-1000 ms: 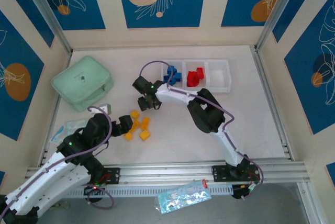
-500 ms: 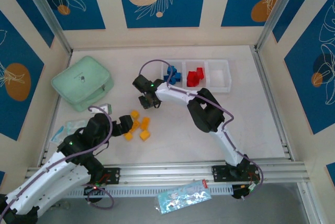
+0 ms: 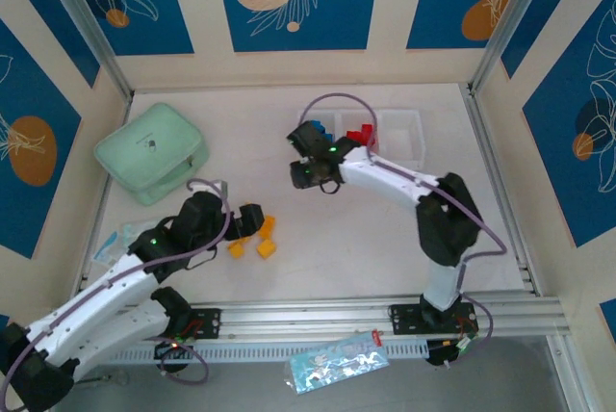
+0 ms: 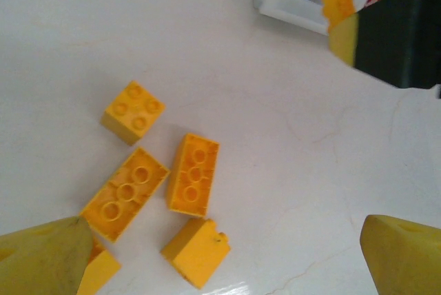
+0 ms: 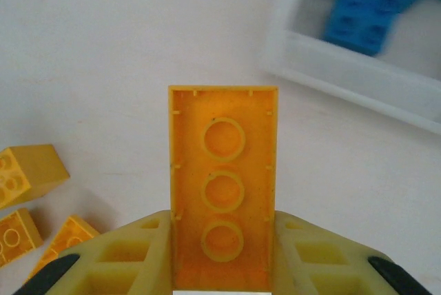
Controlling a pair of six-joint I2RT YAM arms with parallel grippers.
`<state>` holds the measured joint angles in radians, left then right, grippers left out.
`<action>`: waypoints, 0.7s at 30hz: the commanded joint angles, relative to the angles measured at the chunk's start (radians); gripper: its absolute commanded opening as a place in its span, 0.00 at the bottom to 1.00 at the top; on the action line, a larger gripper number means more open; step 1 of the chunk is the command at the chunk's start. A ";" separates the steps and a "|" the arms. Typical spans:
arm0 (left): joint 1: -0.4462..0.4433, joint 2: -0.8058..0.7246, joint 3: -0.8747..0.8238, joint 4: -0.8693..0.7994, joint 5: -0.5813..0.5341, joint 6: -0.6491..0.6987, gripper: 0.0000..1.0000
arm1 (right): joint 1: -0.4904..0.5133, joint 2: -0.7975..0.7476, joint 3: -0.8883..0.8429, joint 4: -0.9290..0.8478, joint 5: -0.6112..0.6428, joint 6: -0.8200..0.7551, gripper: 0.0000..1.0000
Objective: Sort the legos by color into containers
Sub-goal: Pick up the lego from the center of the table, then place the lego in the container.
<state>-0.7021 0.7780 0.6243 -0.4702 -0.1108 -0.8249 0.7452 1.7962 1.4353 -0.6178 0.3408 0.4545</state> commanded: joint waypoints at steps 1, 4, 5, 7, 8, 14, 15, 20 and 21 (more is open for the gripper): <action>0.004 0.051 0.035 0.125 0.093 0.020 0.99 | -0.066 -0.096 -0.093 0.002 -0.024 0.048 0.32; -0.006 0.117 0.040 0.199 0.117 0.014 0.99 | -0.156 -0.168 -0.150 -0.010 -0.026 0.049 0.32; -0.011 0.136 0.043 0.220 0.125 0.013 0.99 | -0.184 -0.186 -0.163 -0.013 -0.024 0.046 0.32; -0.026 0.182 0.060 0.256 0.138 0.016 0.99 | -0.250 -0.220 -0.190 -0.013 -0.025 0.034 0.32; -0.033 0.201 0.071 0.261 0.140 0.019 0.99 | -0.281 -0.229 -0.195 -0.013 -0.024 0.029 0.32; -0.065 0.310 0.120 0.316 0.149 0.031 0.99 | -0.477 -0.192 -0.150 -0.019 -0.075 0.023 0.32; -0.067 0.324 0.125 0.328 0.154 0.029 0.99 | -0.503 -0.175 -0.133 -0.022 -0.072 0.023 0.32; -0.071 0.378 0.160 0.350 0.162 0.035 0.99 | -0.599 -0.047 -0.030 -0.008 -0.104 0.017 0.32; -0.071 0.388 0.167 0.351 0.163 0.037 0.99 | -0.603 -0.010 0.004 -0.013 -0.096 0.008 0.32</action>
<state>-0.7643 1.1492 0.7471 -0.1574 0.0284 -0.8089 0.1581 1.7134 1.3621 -0.6212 0.2859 0.4782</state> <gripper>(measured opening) 0.993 0.329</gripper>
